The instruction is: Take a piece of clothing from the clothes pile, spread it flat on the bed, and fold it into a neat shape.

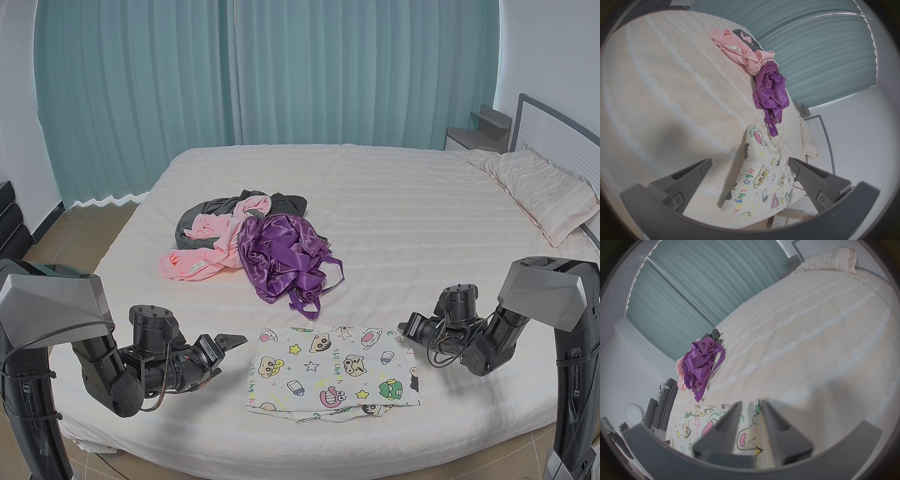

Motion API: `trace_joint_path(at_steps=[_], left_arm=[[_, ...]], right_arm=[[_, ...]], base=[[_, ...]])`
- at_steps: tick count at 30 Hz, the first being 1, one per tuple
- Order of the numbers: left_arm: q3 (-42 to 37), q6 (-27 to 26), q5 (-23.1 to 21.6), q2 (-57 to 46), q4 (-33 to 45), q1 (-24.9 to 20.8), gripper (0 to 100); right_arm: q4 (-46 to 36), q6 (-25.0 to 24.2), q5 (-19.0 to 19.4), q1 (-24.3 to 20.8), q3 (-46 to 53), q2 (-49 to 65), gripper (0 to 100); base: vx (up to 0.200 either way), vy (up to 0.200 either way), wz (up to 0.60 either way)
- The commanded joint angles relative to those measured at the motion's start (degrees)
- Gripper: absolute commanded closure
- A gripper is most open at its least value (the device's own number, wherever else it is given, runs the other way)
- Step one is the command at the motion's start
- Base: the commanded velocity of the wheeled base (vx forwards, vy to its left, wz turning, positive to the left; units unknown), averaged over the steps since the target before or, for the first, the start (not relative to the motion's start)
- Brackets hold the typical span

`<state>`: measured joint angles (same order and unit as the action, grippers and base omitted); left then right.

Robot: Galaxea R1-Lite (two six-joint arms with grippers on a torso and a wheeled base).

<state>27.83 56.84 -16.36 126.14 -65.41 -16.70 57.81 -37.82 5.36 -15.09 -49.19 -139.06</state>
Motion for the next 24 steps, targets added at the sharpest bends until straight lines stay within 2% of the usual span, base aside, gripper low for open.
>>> trace_joint_path(at_steps=[1, 11, 15, 17, 18, 23, 24], left_arm=[[-0.1, 0.0, 0.0, 0.1, -0.1, 0.0, 0], [0.4, 0.2, 1.5, -0.7, -0.9, 1.7, 0], [-0.1, -0.2, 5.6, -4.6, -4.7, 2.7, 0], [-1.6, -0.9, 9.2, -10.2, -6.7, 3.8, 0], [-1.8, -1.1, 9.3, -10.9, -6.7, 4.0, 0], [-3.8, -5.8, 11.8, -20.1, -6.4, 6.7, 0], [-5.1, -8.6, 14.2, -24.6, -6.3, 7.7, 0]], right_arm=[[0.5, -0.2, 0.0, 0.3, 0.1, 1.1, 0], [0.9, -1.6, -2.1, 5.4, 4.5, 10.4, 0], [2.1, -1.5, -2.2, 7.4, 9.0, 15.7, 0], [3.5, -1.0, -2.2, 8.9, 12.6, 21.3, 0], [3.6, -1.0, -2.2, 9.0, 13.1, 22.0, 0], [3.6, -0.9, -2.2, 9.2, 17.8, 30.4, 0], [3.6, -0.4, -2.1, 8.9, 20.8, 35.2, 0]], base=[[0.000, 0.000, 0.00], [0.000, 0.000, 0.00], [0.000, 0.000, 0.00], [0.000, 0.000, 0.00], [0.000, 0.000, 0.00], [0.000, 0.000, 0.00], [0.000, 0.000, 0.00]])
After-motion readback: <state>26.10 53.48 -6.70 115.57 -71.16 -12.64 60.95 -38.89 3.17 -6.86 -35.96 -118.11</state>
